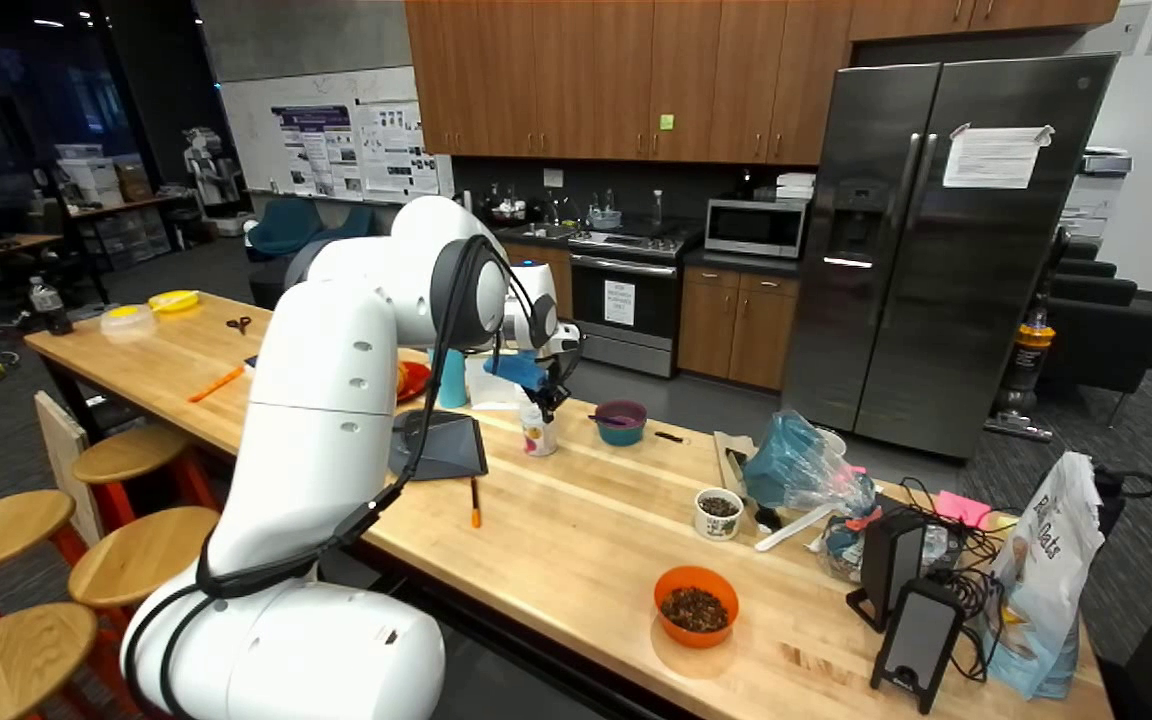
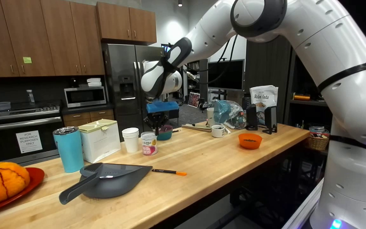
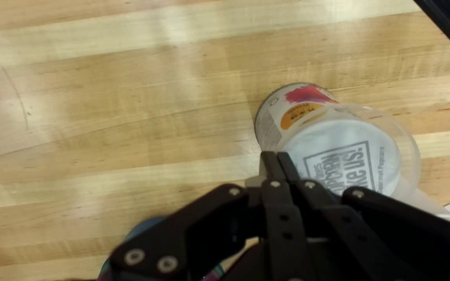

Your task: Remove the lid from the can

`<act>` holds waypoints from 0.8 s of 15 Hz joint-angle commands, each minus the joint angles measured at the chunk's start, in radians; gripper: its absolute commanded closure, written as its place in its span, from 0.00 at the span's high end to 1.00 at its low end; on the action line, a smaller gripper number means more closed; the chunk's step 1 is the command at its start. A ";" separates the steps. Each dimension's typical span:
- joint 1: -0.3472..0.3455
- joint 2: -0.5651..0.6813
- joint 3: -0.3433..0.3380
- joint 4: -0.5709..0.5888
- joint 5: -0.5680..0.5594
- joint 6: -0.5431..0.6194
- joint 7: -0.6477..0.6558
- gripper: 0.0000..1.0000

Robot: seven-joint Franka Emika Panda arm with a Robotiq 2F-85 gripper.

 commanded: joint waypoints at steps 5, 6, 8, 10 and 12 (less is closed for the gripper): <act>0.031 -0.030 -0.021 -0.012 -0.031 -0.013 0.016 0.00; 0.035 -0.033 -0.023 -0.015 -0.039 -0.012 0.018 0.00; 0.040 -0.042 -0.023 -0.017 -0.048 -0.014 0.017 0.00; 0.044 -0.055 -0.022 -0.020 -0.051 -0.033 0.025 0.00; 0.055 -0.070 -0.028 -0.023 -0.065 -0.064 0.047 0.00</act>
